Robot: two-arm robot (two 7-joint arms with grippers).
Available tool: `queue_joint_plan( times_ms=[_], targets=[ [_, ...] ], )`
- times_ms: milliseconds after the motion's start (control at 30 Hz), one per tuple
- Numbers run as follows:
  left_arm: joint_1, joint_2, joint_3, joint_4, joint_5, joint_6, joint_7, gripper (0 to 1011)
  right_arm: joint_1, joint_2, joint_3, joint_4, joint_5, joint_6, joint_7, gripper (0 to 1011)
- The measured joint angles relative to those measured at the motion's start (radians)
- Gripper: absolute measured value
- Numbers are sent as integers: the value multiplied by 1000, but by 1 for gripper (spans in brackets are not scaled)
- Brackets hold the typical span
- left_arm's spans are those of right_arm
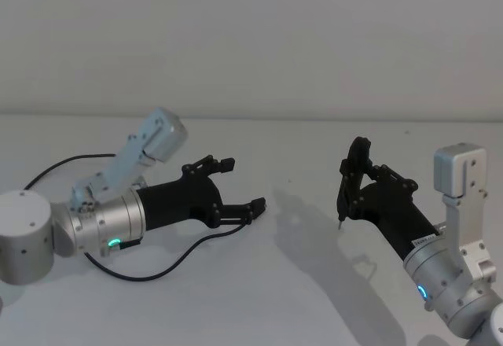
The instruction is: Pick up the data cable with the one hand.
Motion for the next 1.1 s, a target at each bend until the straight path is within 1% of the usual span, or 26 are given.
queue_joint_plan(
  times_ms=[33, 67, 100, 167, 200, 233, 267, 367, 433, 533, 633, 667, 767, 1100],
  targets=[
    [0, 0, 0, 0, 0, 0, 0, 1001, 0, 0, 0, 0, 0, 0, 0, 275],
    [10, 3, 1, -18, 14, 10, 30, 1001, 0, 0, 0, 0, 0, 0, 0, 275],
    [17, 5, 2, -30, 20, 14, 42, 1001, 0, 0, 0, 0, 0, 0, 0, 274],
    [33, 10, 4, -58, 42, 33, 86, 1001, 0, 0, 0, 0, 0, 0, 0, 275],
    [38, 11, 4, -67, 48, 39, 95, 1001, 0, 0, 0, 0, 0, 0, 0, 274],
    [51, 16, 5, -89, 61, 52, 125, 1001, 0, 0, 0, 0, 0, 0, 0, 274],
    [51, 16, 5, -89, 61, 52, 125, 1001, 0, 0, 0, 0, 0, 0, 0, 275],
    [80, 28, 6, -140, 93, 94, 190, 1001, 0, 0, 0, 0, 0, 0, 0, 274],
    [98, 36, 6, -171, 108, 119, 219, 1001, 0, 0, 0, 0, 0, 0, 0, 275],
    [117, 46, 7, -204, 121, 151, 248, 1001, 0, 0, 0, 0, 0, 0, 0, 275],
    [132, 55, 6, -229, 126, 176, 263, 1001, 0, 0, 0, 0, 0, 0, 0, 275],
    [132, 55, 6, -229, 126, 176, 263, 1001, 0, 0, 0, 0, 0, 0, 0, 275],
    [148, 63, 1, -249, 126, 199, 269, 1001, 0, 0, 0, 0, 0, 0, 0, 274],
    [176, 67, -15, -264, 104, 231, 262, 1001, 0, 0, 0, 0, 0, 0, 0, 275]
  ],
)
